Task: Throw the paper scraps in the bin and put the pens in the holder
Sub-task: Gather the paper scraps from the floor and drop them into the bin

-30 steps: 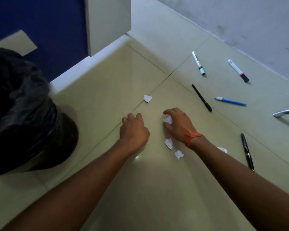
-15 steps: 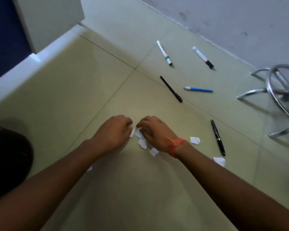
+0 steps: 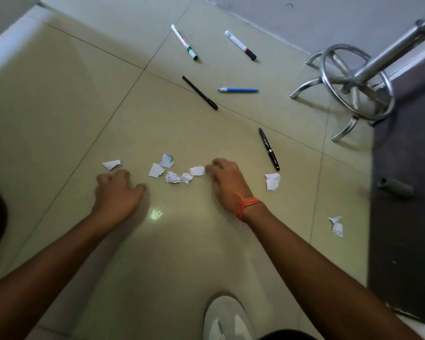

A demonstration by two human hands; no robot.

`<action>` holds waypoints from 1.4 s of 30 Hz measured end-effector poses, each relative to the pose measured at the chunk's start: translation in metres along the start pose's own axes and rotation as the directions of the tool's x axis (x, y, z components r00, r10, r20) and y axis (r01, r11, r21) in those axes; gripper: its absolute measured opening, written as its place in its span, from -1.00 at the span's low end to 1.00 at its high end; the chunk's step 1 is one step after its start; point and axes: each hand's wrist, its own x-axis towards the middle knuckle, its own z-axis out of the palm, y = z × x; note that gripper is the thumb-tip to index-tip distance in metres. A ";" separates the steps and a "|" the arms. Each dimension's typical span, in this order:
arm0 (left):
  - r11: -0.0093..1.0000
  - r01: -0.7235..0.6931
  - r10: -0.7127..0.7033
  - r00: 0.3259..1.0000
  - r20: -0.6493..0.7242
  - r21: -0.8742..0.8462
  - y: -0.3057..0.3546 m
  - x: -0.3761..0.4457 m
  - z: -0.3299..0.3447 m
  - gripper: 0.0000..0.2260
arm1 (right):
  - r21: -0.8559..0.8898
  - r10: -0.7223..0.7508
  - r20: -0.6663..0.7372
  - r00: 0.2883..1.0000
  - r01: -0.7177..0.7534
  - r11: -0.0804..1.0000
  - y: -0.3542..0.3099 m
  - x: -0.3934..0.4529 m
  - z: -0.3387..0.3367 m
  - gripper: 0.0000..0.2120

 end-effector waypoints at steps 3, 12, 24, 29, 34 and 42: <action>0.976 -0.044 0.057 0.997 0.057 -0.215 0.022 -0.001 0.001 -0.50 | 0.077 0.108 -0.142 0.984 -0.097 0.992 0.006 -0.013 -0.011 -0.63; 0.997 -0.061 0.056 0.992 -0.112 -0.045 0.012 0.025 -0.024 -0.55 | 0.064 0.500 -0.149 0.853 -0.497 0.866 0.054 -0.048 -0.019 -0.62; 0.958 -0.178 0.196 0.979 0.062 -0.224 0.029 0.002 -0.001 -0.45 | 0.297 0.358 -0.102 0.928 -0.315 0.901 -0.045 0.016 -0.003 -0.59; 0.961 -0.178 0.215 0.962 0.168 -0.213 0.027 0.000 0.000 -0.45 | 0.101 0.015 0.174 0.985 -0.033 0.994 -0.058 0.029 -0.003 -0.57; 0.948 -0.257 0.280 0.954 0.107 -0.186 0.022 0.008 0.011 -0.47 | 0.284 0.010 -0.085 0.996 0.015 0.959 -0.036 -0.007 -0.005 -0.64; 0.959 -0.282 0.284 0.958 0.047 -0.034 0.013 0.008 0.006 -0.46 | 0.099 0.768 -0.329 0.550 -0.788 0.607 0.157 -0.136 -0.056 -0.68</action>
